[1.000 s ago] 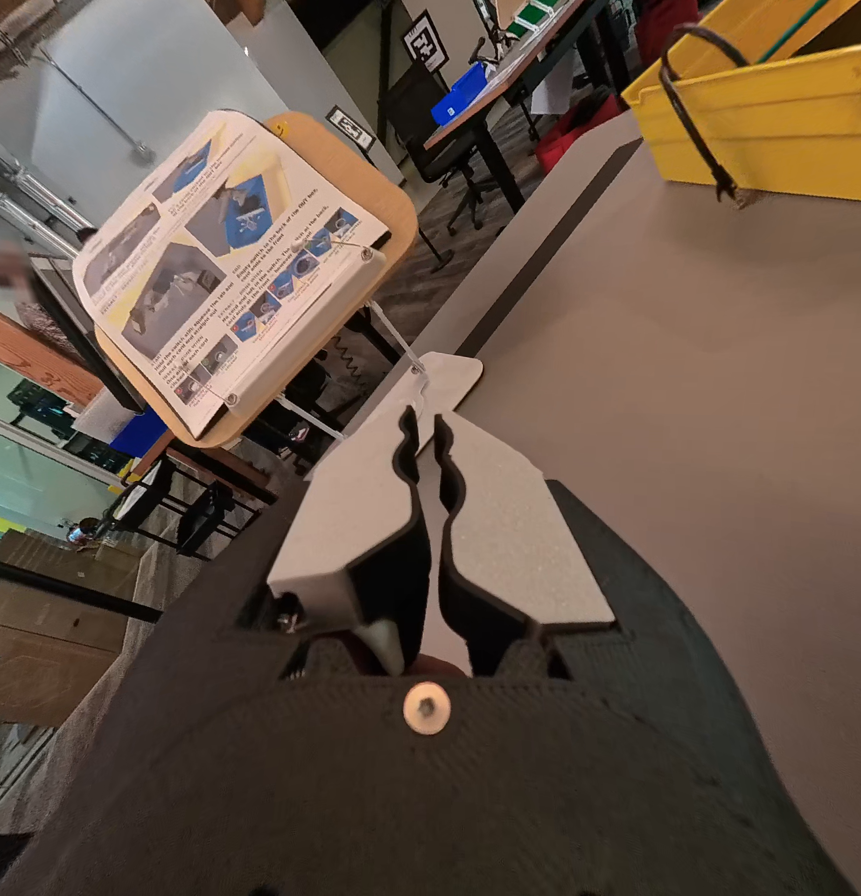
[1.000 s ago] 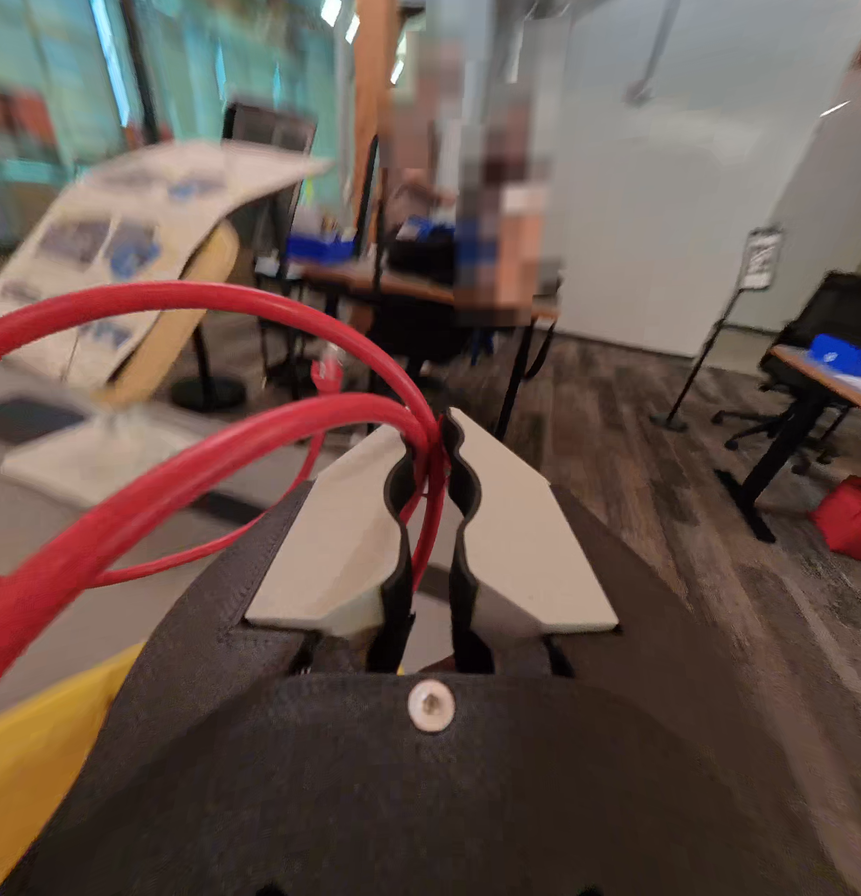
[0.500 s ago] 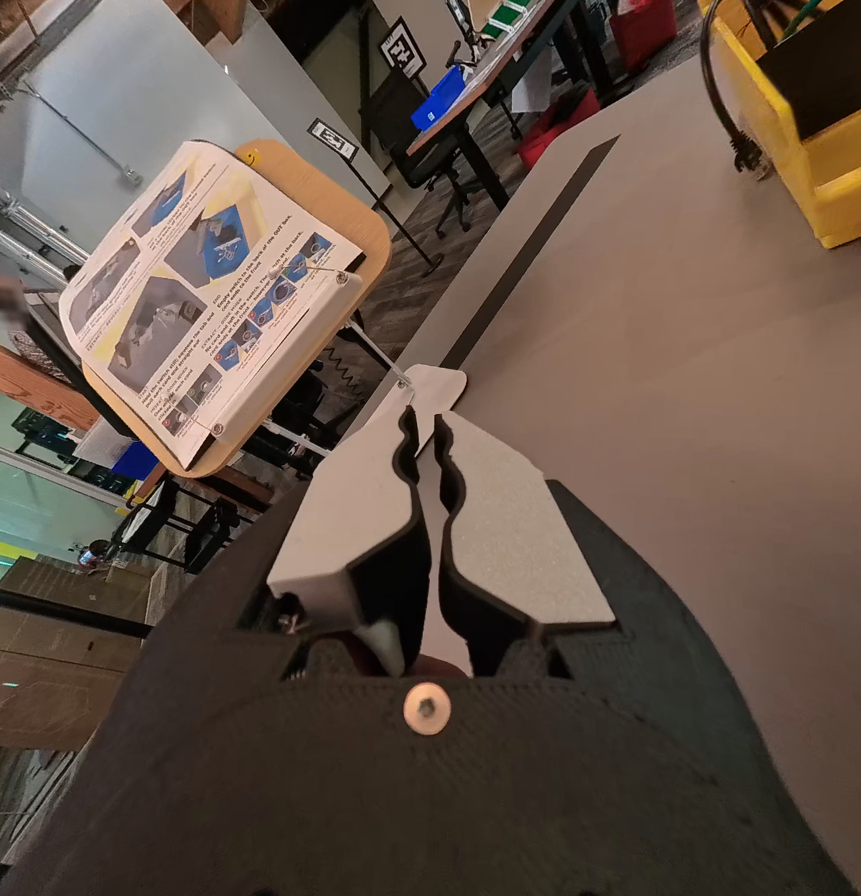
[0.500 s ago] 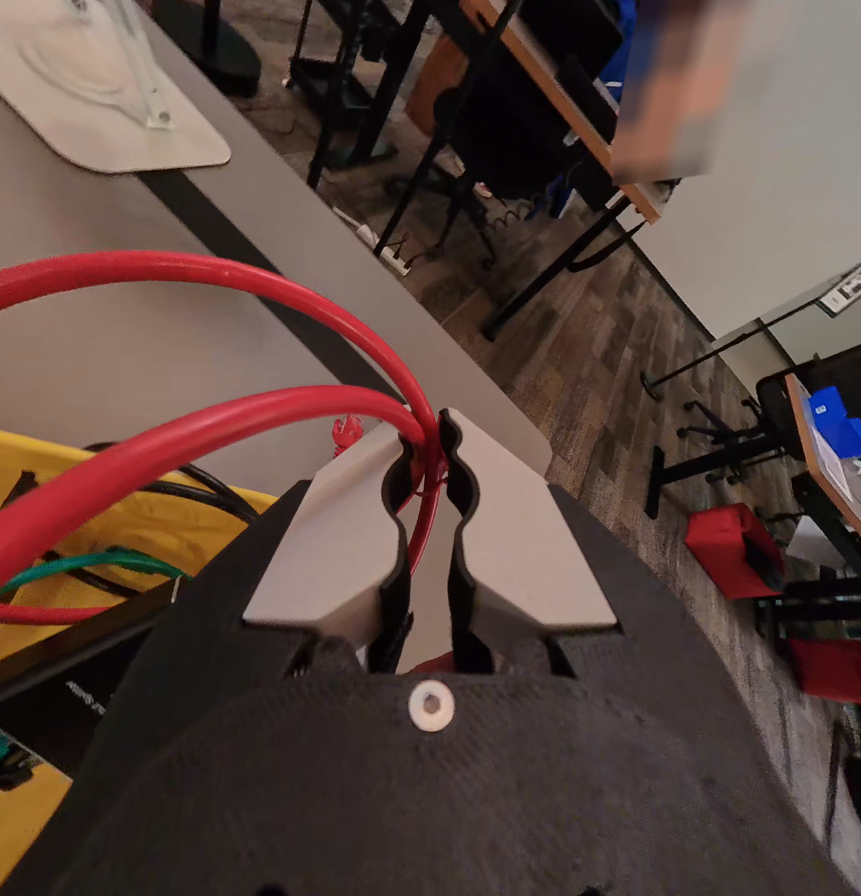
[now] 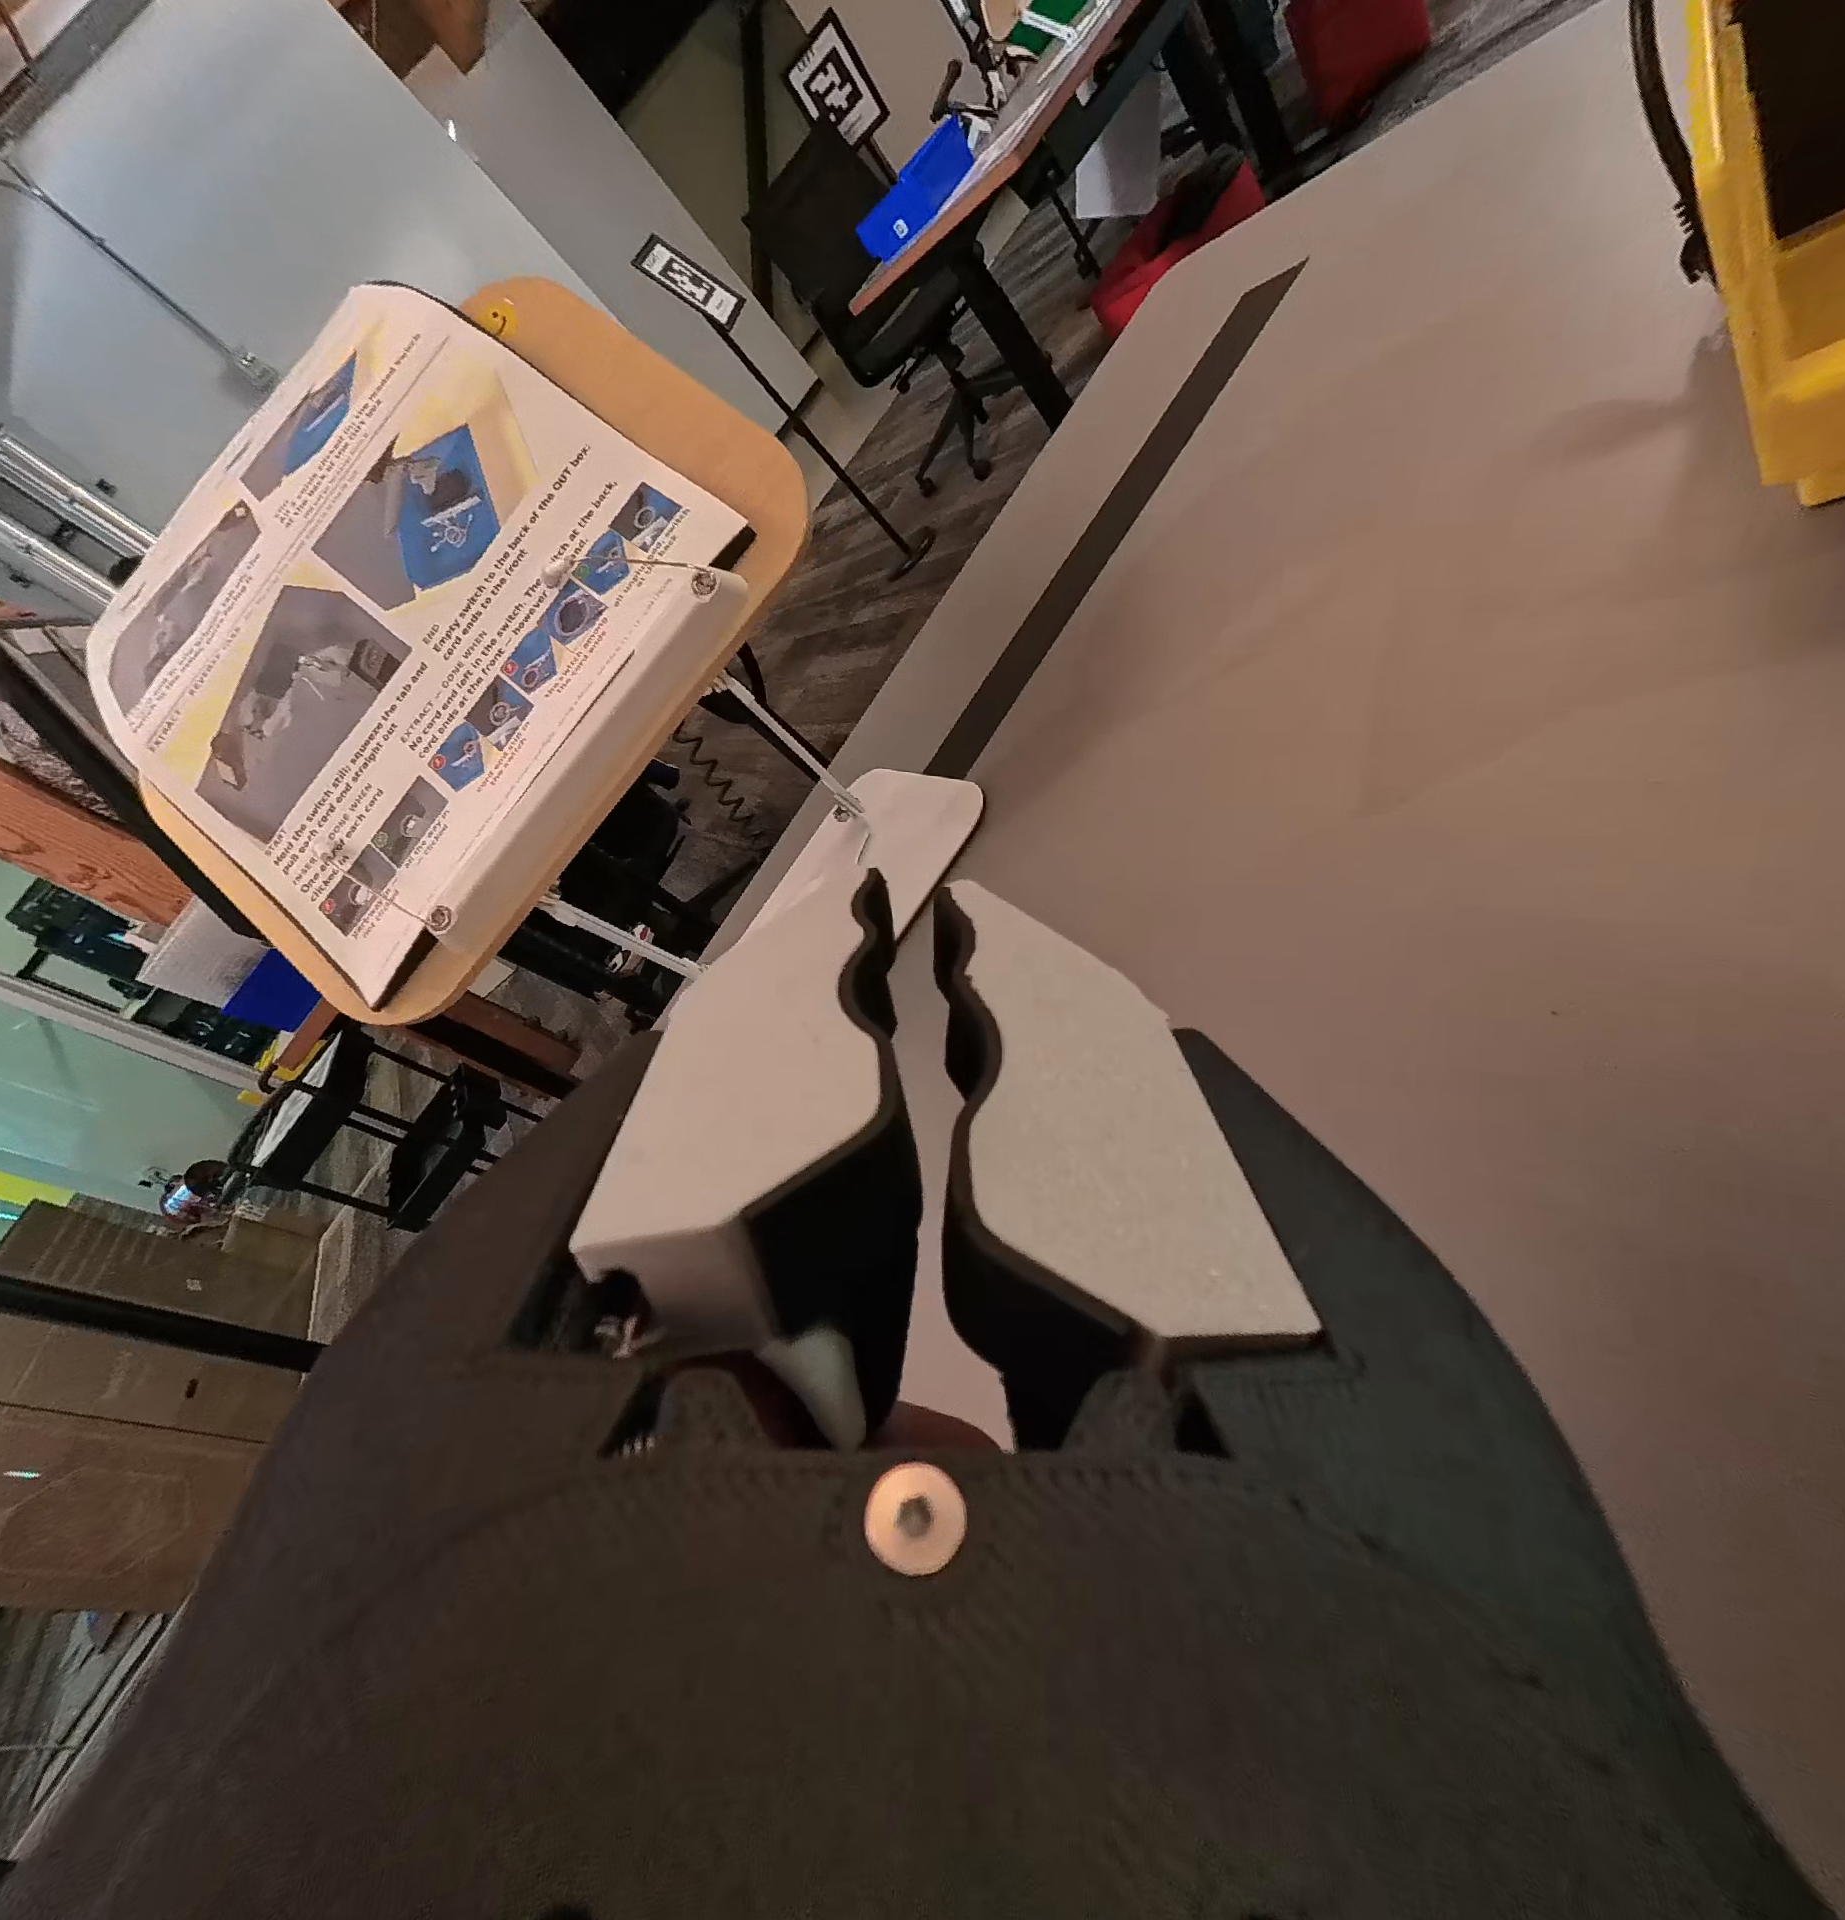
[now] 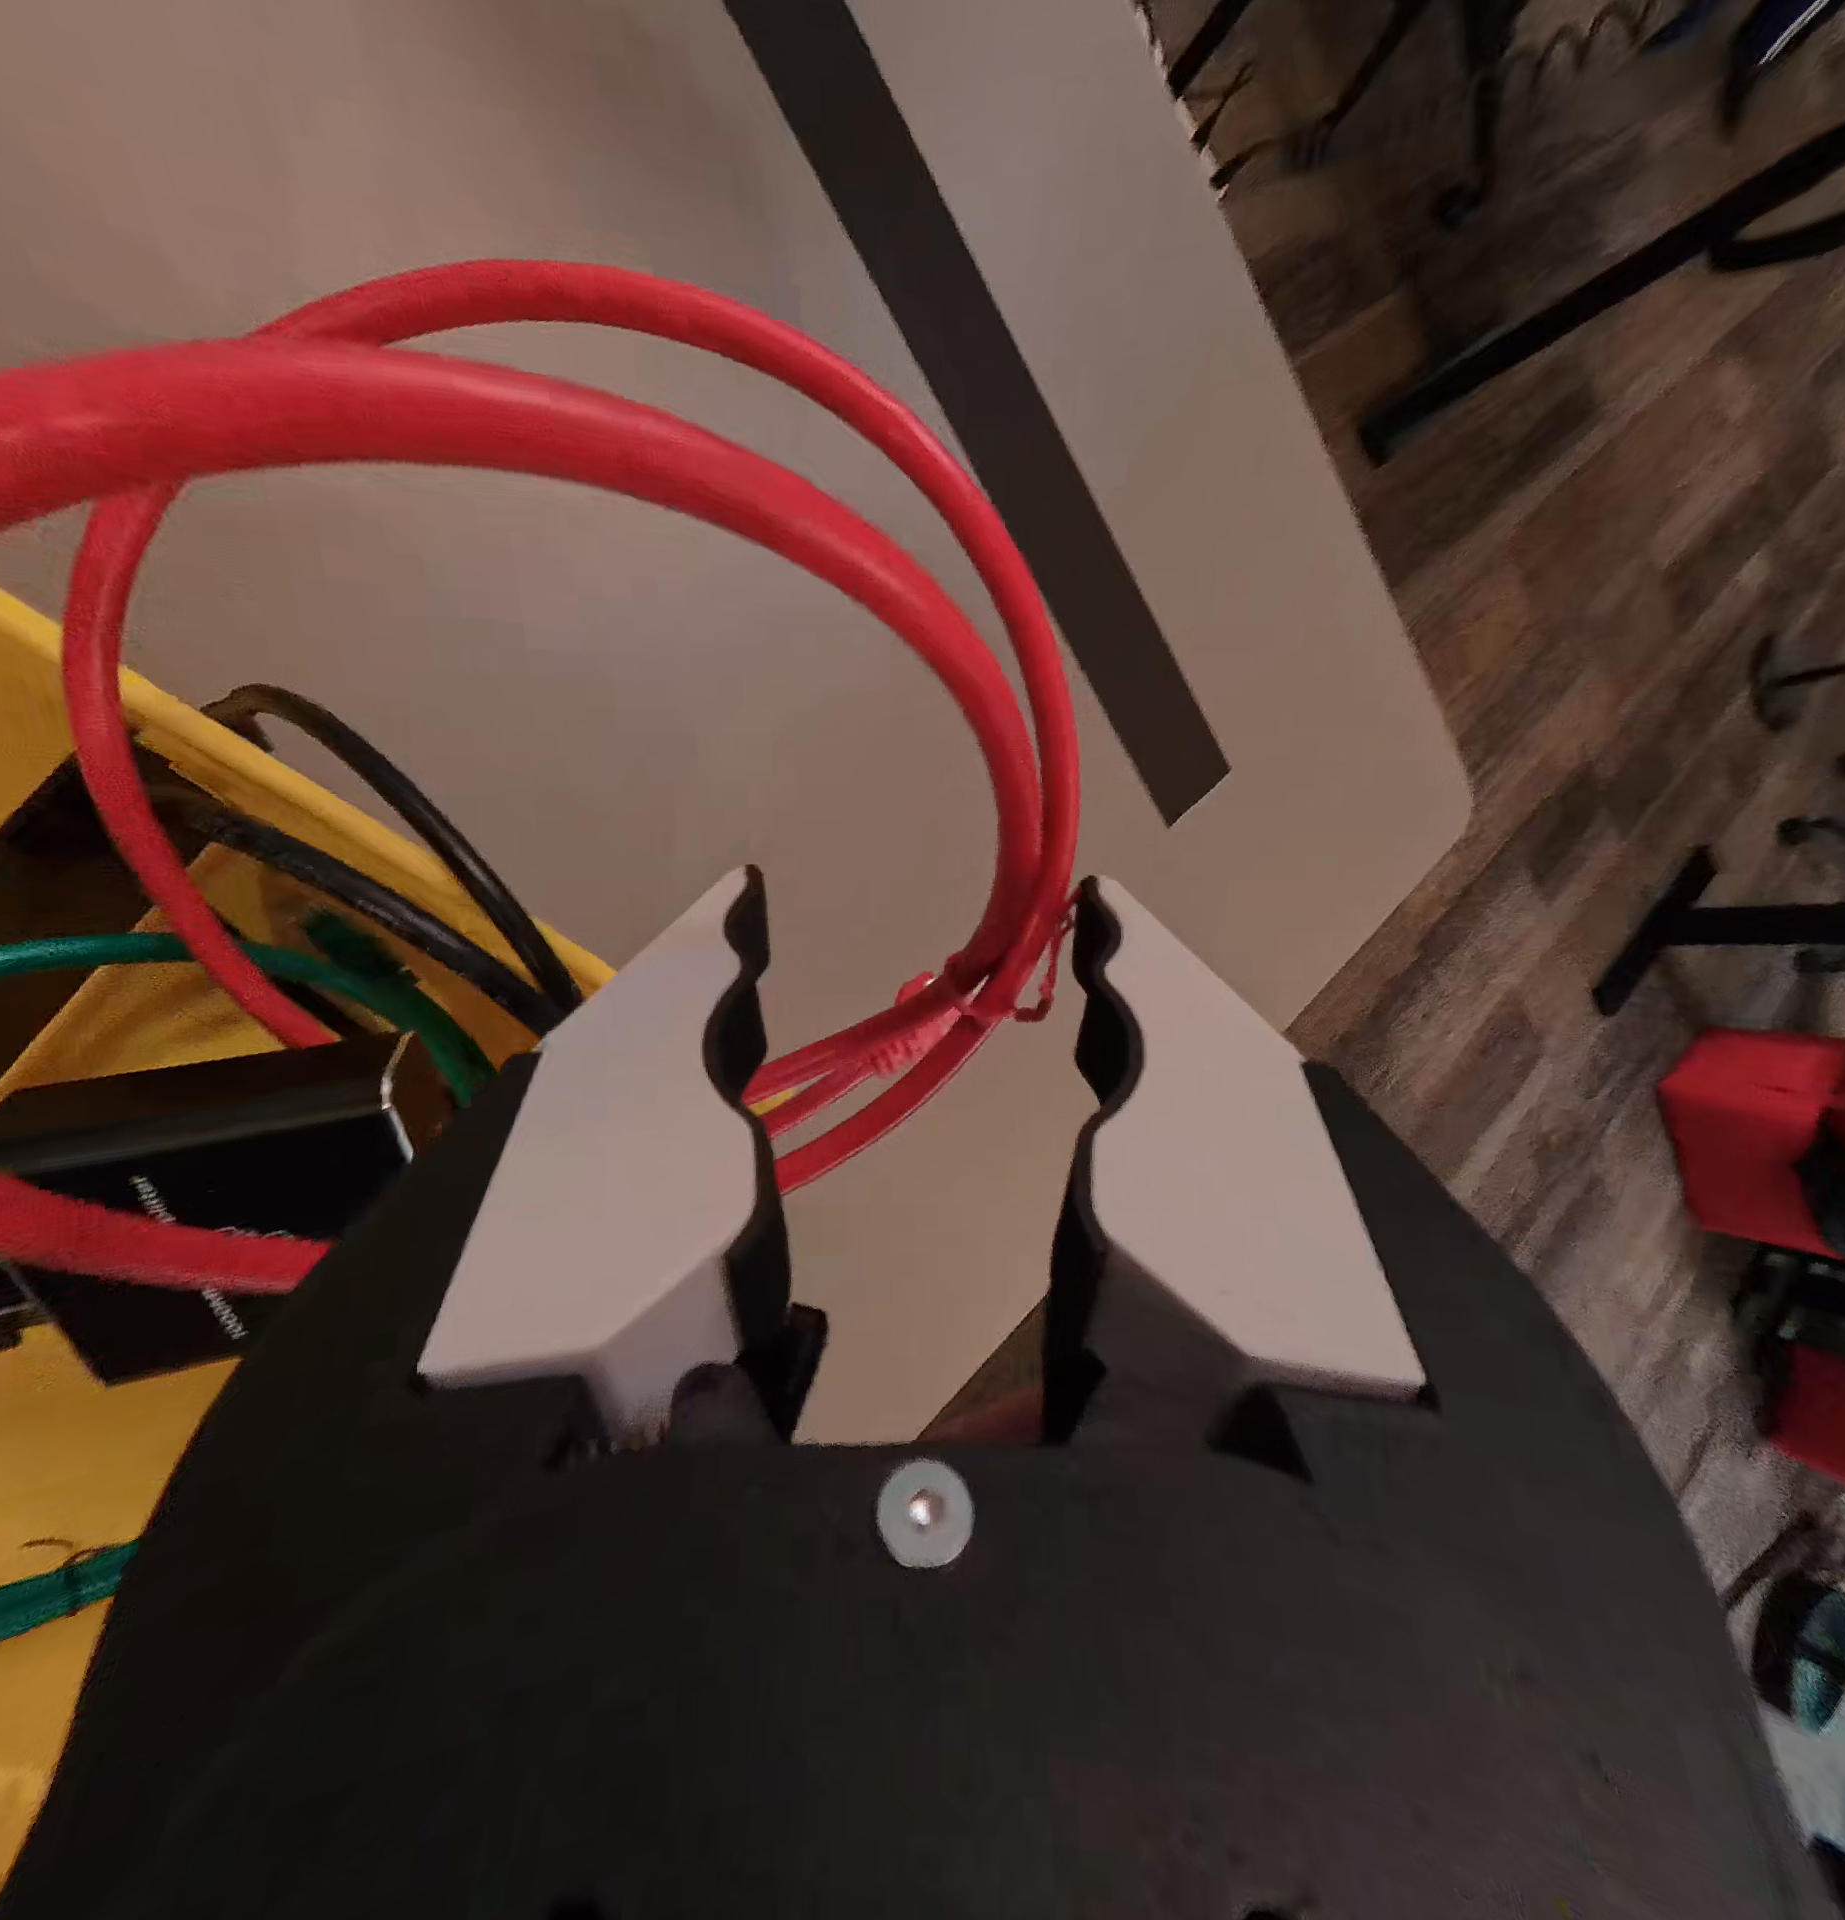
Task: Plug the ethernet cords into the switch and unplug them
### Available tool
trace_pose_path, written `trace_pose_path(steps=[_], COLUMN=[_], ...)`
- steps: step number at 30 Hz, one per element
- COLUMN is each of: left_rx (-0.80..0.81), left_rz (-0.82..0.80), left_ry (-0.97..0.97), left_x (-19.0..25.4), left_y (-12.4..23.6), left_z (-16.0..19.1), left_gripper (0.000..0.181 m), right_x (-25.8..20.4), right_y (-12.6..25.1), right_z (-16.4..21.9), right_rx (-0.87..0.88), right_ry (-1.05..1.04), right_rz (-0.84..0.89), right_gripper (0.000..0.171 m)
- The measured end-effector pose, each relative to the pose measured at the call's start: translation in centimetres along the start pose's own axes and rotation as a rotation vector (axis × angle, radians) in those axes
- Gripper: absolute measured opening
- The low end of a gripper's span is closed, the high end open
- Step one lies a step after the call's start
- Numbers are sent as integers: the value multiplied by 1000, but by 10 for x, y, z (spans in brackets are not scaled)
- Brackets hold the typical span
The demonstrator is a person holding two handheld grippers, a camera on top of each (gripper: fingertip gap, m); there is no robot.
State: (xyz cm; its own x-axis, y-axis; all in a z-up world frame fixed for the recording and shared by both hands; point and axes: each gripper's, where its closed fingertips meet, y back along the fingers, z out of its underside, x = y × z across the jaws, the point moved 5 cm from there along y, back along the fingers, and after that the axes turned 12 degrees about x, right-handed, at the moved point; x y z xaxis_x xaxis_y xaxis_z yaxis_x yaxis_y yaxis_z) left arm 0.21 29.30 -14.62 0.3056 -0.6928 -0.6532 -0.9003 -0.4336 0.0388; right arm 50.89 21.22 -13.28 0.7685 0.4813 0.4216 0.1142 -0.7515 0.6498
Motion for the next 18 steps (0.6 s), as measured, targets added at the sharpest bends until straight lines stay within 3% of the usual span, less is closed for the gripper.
trace_pose_path(steps=[1,4,8,11,15,18], left_rx=[1,1,-4,-3,-4,-9], left_rz=[-1,1,9,9,18,25], left_ry=[-1,-2,-14,-12,-10,-22], left_x=[-1,-1,2,1,4,6], left_y=[0,0,0,0,-3,-3], left_z=[-1,-2,-2,-2,-2,-3], left_gripper=[5,5,5,6,6,6], right_x=[-1,-5,-1,-2,-5,-14], right_y=[1,6,17,33,41,48], right_z=[3,17,26,17,23,30], right_rx=[-16,-120,-221,-145,-130,-146], right_ry=[-18,-4,36,5,-61,-128], right_rz=[-6,-25,50,93,89,71], right_gripper=[61,69,50,60,89,86])
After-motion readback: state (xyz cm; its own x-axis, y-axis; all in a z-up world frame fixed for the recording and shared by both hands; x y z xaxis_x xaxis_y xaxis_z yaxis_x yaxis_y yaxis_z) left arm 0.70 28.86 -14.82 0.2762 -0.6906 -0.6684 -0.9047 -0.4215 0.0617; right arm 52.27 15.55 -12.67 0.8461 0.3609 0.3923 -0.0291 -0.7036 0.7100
